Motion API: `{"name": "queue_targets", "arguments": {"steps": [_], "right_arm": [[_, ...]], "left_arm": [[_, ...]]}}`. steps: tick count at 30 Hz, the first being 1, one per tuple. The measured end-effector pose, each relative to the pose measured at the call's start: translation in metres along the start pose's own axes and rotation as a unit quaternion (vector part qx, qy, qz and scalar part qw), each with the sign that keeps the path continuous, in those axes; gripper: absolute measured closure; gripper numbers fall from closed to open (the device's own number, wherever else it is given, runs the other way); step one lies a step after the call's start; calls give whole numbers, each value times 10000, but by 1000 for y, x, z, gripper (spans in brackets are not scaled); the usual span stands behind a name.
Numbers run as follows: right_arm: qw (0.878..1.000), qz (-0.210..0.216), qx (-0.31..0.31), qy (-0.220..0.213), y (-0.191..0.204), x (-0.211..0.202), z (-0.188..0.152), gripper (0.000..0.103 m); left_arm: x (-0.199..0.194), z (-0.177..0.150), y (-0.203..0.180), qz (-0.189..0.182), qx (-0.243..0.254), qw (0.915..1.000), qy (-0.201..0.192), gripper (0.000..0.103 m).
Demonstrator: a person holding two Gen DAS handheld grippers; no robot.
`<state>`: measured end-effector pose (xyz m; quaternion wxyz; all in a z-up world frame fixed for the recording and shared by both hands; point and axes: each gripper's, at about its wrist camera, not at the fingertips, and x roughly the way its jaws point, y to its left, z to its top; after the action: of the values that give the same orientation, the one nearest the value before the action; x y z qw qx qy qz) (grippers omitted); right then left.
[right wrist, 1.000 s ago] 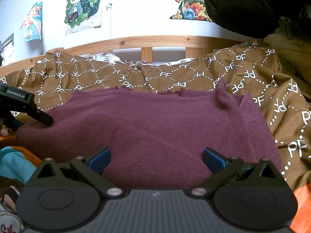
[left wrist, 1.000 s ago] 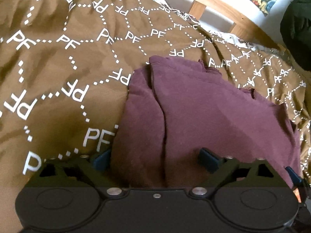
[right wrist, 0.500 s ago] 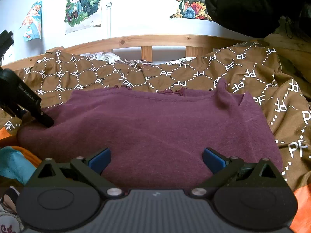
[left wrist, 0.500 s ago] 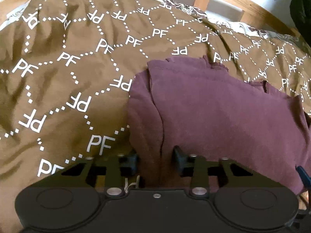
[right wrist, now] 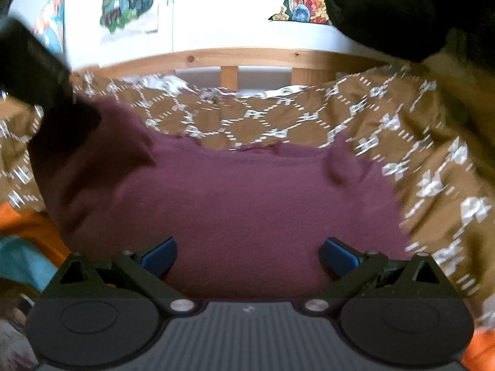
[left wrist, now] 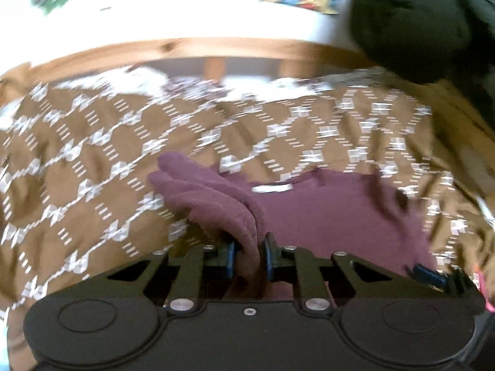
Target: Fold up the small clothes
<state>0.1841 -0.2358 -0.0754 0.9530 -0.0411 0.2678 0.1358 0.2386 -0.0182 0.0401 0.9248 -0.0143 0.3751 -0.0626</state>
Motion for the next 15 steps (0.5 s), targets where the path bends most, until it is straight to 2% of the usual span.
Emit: {"name": "queue_targets", "arguments": {"steps": [6,8,10,12,15], "right_arm": [[9931,-761,-890,-51,-31,-13,12,0],[9873,-1000,-1233,43,-43,-12,13,0],[9778,-1411,-1548,100,-56,-11,12,0],[9723,-1715,-1579,143,-70,-11,12,0],[9782,-1739,-1116,206,-94,-14,12,0]], "left_arm": [[6,10,-66,-564,615,9965,-72,85],[17,9,-83,-732,676,9950,77,85],[29,5,-99,-810,735,9938,209,85],[43,-2,-113,-879,867,9916,395,85],[55,-13,-126,-905,1055,9888,546,82]]}}
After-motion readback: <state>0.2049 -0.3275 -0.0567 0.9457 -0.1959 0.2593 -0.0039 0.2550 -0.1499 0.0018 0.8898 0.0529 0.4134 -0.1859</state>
